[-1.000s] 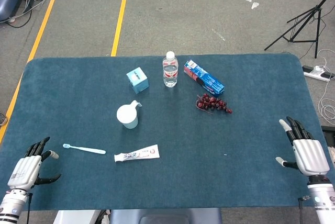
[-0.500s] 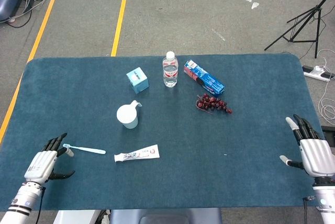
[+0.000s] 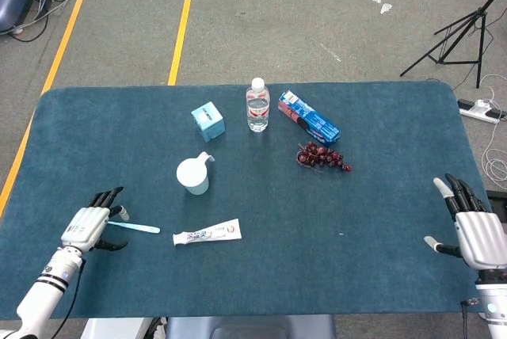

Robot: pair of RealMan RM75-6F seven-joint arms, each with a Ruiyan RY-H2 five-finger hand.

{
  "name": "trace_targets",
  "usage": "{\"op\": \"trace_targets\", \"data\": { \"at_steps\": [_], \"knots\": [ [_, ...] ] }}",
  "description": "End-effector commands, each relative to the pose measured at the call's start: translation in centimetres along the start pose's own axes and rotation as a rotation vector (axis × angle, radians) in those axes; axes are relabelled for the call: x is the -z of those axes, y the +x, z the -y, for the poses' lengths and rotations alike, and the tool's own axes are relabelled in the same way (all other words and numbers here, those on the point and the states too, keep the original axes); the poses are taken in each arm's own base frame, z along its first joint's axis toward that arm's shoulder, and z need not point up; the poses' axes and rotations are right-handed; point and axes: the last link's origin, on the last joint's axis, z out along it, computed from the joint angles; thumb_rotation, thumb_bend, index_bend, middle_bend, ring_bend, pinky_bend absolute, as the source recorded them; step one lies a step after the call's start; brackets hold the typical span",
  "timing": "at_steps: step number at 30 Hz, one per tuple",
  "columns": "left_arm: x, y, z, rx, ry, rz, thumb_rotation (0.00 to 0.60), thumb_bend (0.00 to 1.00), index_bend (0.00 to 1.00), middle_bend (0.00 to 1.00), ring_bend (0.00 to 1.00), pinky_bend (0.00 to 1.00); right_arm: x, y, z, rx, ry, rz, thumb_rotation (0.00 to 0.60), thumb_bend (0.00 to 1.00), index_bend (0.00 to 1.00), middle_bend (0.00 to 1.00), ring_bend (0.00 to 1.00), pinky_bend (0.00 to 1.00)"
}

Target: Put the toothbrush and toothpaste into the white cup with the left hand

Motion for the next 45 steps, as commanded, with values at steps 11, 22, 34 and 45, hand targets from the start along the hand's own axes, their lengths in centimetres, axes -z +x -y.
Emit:
{"op": "trace_targets", "data": {
  "at_steps": [11, 22, 34, 45],
  "knots": [
    [-2.2, -1.3, 1.1, -0.001, 0.057, 0.034, 0.600, 0.15, 0.40, 0.00, 0.00, 0.00, -0.1, -0.4, 0.1, 0.010, 0.000, 0.013, 0.600, 0.00, 0.01, 0.00, 0.00, 0.26],
    [-3.9, -2.5, 1.0, -0.005, 0.071, 0.065, 0.600, 0.18, 0.42, 0.00, 0.00, 0.00, -0.2, -0.5, 0.0, 0.008, -0.005, 0.016, 0.600, 0.00, 0.01, 0.00, 0.00, 0.26],
    [-5.0, -3.3, 1.9, -0.013, 0.113, 0.062, 0.600, 0.19, 0.48, 0.00, 0.00, 0.00, -0.2, -0.4, -0.1, 0.006, -0.007, 0.015, 0.600, 0.00, 0.01, 0.00, 0.00, 0.26],
    [-5.1, -3.5, 2.4, -0.006, 0.135, 0.050, 0.600, 0.27, 0.51, 0.00, 0.00, 0.00, -0.3, -0.5, 0.0, 0.008, -0.007, 0.019, 0.600, 0.00, 0.01, 0.00, 0.00, 0.26]
  ]
}}
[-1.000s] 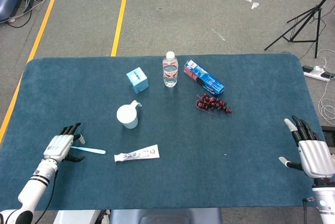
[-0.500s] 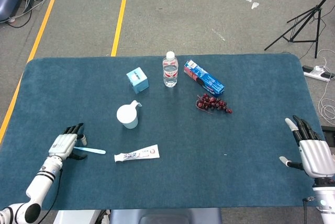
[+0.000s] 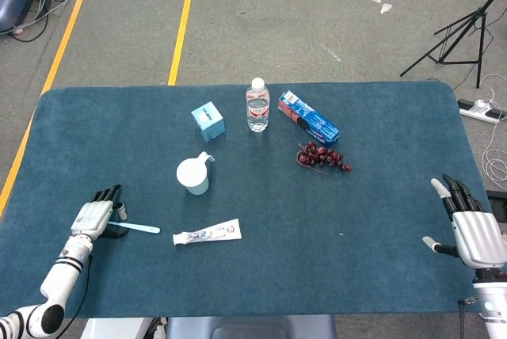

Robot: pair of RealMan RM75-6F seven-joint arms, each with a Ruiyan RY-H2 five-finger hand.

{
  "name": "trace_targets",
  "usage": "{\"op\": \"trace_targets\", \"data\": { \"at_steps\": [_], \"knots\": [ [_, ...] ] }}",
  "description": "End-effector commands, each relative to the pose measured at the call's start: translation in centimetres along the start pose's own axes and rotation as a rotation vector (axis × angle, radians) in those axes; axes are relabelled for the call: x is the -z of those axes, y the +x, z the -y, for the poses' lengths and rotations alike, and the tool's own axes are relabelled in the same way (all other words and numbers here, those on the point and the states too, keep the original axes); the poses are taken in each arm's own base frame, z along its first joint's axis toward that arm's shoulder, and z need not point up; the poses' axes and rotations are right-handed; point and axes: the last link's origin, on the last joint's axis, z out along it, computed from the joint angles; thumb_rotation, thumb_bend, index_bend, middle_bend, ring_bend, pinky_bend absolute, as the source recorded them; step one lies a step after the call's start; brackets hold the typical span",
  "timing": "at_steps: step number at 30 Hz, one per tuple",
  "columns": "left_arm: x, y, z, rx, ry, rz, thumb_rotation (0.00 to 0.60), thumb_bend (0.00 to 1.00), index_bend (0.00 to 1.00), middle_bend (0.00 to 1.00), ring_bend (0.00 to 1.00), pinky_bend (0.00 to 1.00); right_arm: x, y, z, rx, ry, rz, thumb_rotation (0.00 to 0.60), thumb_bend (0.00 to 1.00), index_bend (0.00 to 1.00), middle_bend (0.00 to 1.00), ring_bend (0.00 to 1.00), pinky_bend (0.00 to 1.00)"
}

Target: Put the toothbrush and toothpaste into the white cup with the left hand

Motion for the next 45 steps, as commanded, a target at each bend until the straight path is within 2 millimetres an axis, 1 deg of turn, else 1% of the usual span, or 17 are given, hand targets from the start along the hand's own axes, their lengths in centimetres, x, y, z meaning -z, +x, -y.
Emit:
{"op": "trace_targets", "data": {
  "at_steps": [1, 13, 21, 30, 38, 42, 45],
  "knots": [
    [0.0, 0.0, 0.0, 0.002, 0.001, -0.001, 0.600, 0.28, 0.51, 0.00, 0.00, 0.00, 0.0, 0.0, 0.0, -0.001, 0.000, 0.000, 0.600, 0.00, 0.01, 0.00, 0.00, 0.26],
    [0.0, -0.1, -0.2, 0.000, -0.004, 0.000, 0.600, 0.30, 0.55, 0.00, 0.00, 0.00, 0.0, 0.1, 0.0, -0.001, 0.001, -0.002, 0.600, 0.00, 0.01, 0.00, 0.00, 0.26],
    [0.2, 0.4, -0.3, 0.004, -0.013, -0.020, 0.600, 0.32, 0.59, 0.00, 0.00, 0.00, 0.0, 0.0, 0.0, -0.002, 0.001, -0.001, 0.600, 0.00, 0.01, 0.00, 0.00, 0.26],
    [0.7, 1.0, -0.2, -0.013, -0.013, -0.037, 0.600, 0.32, 0.60, 0.00, 0.00, 0.00, 0.1, 0.1, 0.0, -0.002, 0.002, -0.003, 0.600, 0.00, 0.01, 0.00, 0.00, 0.26],
    [1.8, 3.0, -0.4, -0.062, -0.028, -0.076, 0.600, 0.32, 0.61, 0.00, 0.00, 0.00, 0.1, 0.1, 0.0, -0.002, 0.004, -0.004, 0.600, 0.00, 0.01, 0.00, 0.00, 0.26],
    [2.6, 4.8, -0.5, -0.099, -0.032, -0.108, 0.600, 0.32, 0.61, 0.00, 0.00, 0.00, 0.1, 0.1, 0.1, -0.001, 0.006, -0.004, 0.600, 0.00, 0.01, 0.00, 0.00, 0.26],
    [3.0, 6.8, -0.8, -0.147, -0.038, -0.148, 0.600, 0.32, 0.61, 0.00, 0.00, 0.00, 0.2, 0.1, 0.1, -0.002, 0.008, -0.006, 0.600, 0.00, 0.01, 0.00, 0.00, 0.26]
  ]
}}
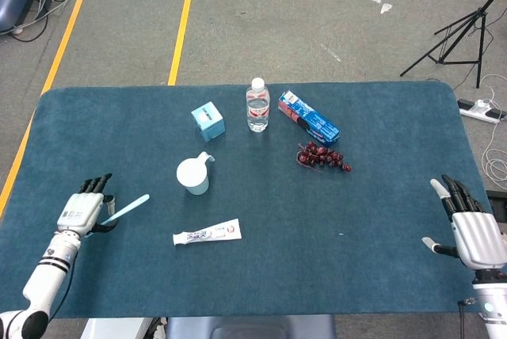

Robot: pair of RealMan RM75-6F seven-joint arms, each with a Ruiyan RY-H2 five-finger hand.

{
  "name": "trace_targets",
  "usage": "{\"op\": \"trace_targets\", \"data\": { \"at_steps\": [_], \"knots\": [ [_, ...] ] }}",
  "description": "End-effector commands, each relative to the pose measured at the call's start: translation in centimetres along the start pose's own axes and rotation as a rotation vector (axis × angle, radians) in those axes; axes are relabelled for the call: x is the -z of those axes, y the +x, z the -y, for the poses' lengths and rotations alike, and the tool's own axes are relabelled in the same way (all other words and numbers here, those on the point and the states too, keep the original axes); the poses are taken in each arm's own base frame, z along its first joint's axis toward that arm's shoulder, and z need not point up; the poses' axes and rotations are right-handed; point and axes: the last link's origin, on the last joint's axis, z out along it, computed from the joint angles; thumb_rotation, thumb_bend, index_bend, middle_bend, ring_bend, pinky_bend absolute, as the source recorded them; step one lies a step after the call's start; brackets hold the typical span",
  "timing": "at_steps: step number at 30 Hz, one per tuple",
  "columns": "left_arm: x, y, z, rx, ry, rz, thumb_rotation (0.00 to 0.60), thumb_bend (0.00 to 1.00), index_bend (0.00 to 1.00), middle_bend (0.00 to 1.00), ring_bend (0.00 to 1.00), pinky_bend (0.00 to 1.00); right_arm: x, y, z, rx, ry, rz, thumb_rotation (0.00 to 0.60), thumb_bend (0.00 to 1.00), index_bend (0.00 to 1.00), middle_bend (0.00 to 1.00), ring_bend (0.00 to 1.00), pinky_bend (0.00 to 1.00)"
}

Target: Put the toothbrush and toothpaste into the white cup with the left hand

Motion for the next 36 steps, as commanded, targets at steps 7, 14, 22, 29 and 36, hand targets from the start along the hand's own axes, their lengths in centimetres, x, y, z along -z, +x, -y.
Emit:
{"op": "trace_targets", "data": {
  "at_steps": [7, 14, 22, 29, 36],
  "knots": [
    [-0.1, 6.5, -0.8, -0.108, -0.011, -0.098, 0.600, 0.32, 0.61, 0.00, 0.00, 0.00, -0.1, 0.3, -0.3, -0.008, -0.008, -0.008, 0.600, 0.00, 0.01, 0.00, 0.00, 0.26],
    [-0.6, 10.3, -2.3, -0.148, -0.033, -0.151, 0.600, 0.32, 0.61, 0.00, 0.00, 0.00, -0.2, 0.9, -0.7, -0.024, -0.016, -0.017, 0.600, 0.00, 0.01, 0.00, 0.00, 0.26],
    [-1.7, 12.2, -4.9, -0.230, -0.088, -0.137, 0.600, 0.32, 0.61, 0.00, 0.00, 0.00, -0.1, 1.3, -1.1, -0.037, -0.023, -0.027, 0.600, 0.00, 0.01, 0.00, 0.00, 0.26],
    [-2.5, 12.8, -6.6, -0.284, -0.129, -0.052, 0.600, 0.32, 0.61, 0.00, 0.00, 0.00, 0.0, 1.5, -1.3, -0.041, -0.033, -0.030, 0.600, 0.00, 0.01, 0.00, 0.00, 0.26],
    [-3.4, 13.8, -8.4, -0.360, -0.139, -0.027, 0.600, 0.32, 0.61, 0.00, 0.00, 0.00, 0.0, 1.3, -1.4, -0.043, -0.037, -0.021, 0.600, 0.00, 0.01, 0.00, 0.00, 0.26]
  ]
}}
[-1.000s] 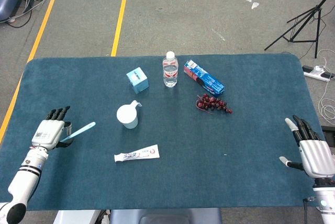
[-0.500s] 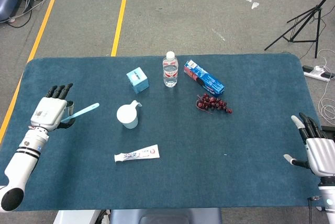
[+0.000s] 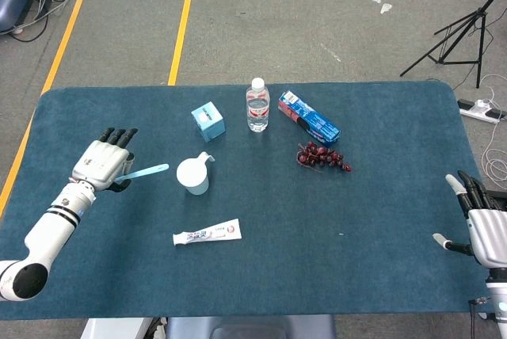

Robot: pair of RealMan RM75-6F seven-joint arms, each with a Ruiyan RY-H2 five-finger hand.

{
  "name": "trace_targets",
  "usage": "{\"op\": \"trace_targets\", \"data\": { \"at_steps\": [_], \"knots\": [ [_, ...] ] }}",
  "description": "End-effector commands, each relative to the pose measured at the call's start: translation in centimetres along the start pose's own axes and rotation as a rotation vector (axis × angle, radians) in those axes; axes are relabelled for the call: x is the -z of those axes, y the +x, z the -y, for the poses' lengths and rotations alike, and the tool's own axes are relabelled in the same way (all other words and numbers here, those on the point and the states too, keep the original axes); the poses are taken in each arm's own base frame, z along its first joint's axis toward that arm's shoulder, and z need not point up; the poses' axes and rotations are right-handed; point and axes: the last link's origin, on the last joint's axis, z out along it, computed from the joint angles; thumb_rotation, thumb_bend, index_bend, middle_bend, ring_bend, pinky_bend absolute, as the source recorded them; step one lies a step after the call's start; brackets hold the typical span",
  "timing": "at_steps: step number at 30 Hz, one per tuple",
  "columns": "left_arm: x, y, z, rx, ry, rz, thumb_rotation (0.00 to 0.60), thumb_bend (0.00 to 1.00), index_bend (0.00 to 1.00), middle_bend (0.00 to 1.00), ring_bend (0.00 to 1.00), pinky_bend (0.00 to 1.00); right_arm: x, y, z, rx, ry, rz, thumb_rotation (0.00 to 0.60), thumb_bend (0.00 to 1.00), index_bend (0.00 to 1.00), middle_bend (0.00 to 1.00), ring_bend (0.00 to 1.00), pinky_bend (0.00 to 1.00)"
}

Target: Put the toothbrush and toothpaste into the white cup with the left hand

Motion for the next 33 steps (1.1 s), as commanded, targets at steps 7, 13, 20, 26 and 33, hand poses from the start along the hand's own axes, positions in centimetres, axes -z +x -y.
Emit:
{"op": "trace_targets", "data": {
  "at_steps": [7, 13, 20, 26, 33],
  "knots": [
    [-1.4, 1.2, -1.8, -0.057, -0.010, 0.044, 0.600, 0.32, 0.61, 0.00, 0.00, 0.00, 0.1, 0.1, 0.0, -0.008, 0.007, 0.003, 0.600, 0.00, 0.01, 0.00, 0.00, 0.26],
    [-2.0, 1.3, -2.8, -0.081, -0.001, 0.098, 0.600, 0.32, 0.61, 0.00, 0.00, 0.00, 0.3, 0.1, 0.2, -0.009, 0.016, 0.005, 0.600, 0.00, 0.01, 0.00, 0.00, 0.26],
    [-2.7, 1.7, -3.9, -0.079, 0.004, 0.144, 0.600, 0.33, 0.61, 0.00, 0.00, 0.00, 0.3, -0.1, 0.2, -0.006, 0.014, 0.010, 0.600, 0.00, 0.01, 0.00, 0.00, 0.26],
    [-4.0, 1.9, -5.3, -0.090, -0.002, 0.177, 0.600, 0.33, 0.61, 0.00, 0.00, 0.00, 0.4, -0.3, 0.3, -0.004, 0.018, 0.016, 0.600, 0.00, 0.01, 0.00, 0.00, 0.26],
    [-5.0, 2.1, -6.4, -0.108, -0.001, 0.202, 0.600, 0.34, 0.61, 0.00, 0.00, 0.00, 0.4, 0.0, 0.1, -0.011, 0.012, 0.009, 0.600, 0.00, 0.01, 0.00, 0.00, 0.26]
  ]
}}
